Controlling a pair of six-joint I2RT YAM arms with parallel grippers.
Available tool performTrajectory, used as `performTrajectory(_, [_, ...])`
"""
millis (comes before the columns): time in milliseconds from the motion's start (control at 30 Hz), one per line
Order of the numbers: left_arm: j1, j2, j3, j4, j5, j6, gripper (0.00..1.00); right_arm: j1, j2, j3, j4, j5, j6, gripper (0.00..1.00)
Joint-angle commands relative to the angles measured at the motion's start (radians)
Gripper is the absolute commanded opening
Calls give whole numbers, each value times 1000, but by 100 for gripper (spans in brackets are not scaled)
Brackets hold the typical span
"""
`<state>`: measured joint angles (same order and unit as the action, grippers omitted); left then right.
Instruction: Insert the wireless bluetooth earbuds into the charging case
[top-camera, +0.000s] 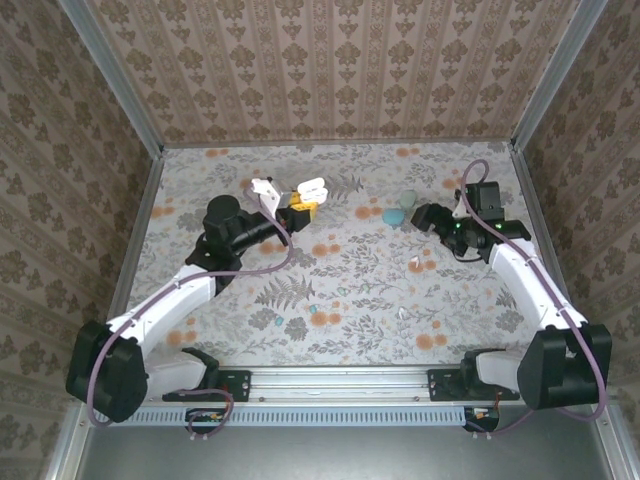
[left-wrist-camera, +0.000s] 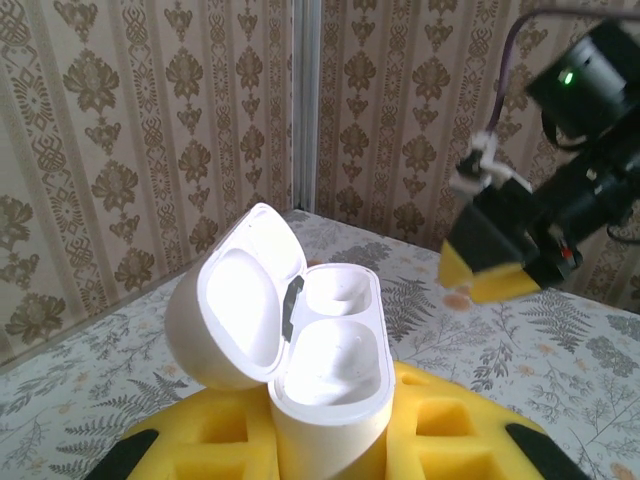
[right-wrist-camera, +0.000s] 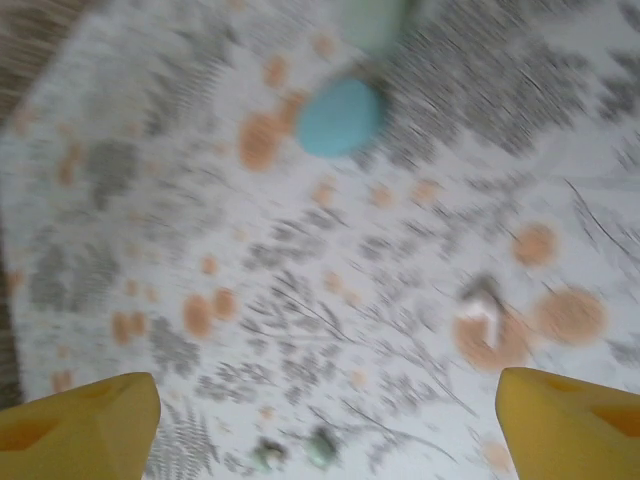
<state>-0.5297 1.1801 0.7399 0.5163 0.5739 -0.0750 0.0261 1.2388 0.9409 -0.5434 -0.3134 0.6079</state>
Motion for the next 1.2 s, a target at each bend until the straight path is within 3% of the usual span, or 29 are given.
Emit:
performTrajectory(0, [-12, -34, -19, 11, -21, -17, 19, 3, 12, 1, -114, 92, -39, 85])
performTrajectory(233, [-37, -6, 6, -6, -1, 1, 19, 1, 92, 48, -129, 84, -80, 85])
performTrajectory(467, [-62, 63, 96, -94, 9, 22, 19, 5, 146, 124, -271, 141, -144, 71])
performTrajectory(567, [-75, 66, 83, -77, -5, 10, 19, 26, 239, 178, -340, 169, -209, 66])
performTrajectory(767, [-90, 50, 2, -8, -58, 9, 19, 101, 353, 203, -330, 244, -269, 62])
performTrajectory(867, [-90, 57, 2, -4, -67, 19, 19, 116, 407, 208, -322, 261, -259, 51])
performTrajectory(1167, [-90, 154, 19, 90, -29, -15, 19, 154, 508, 265, -304, 316, -285, 52])
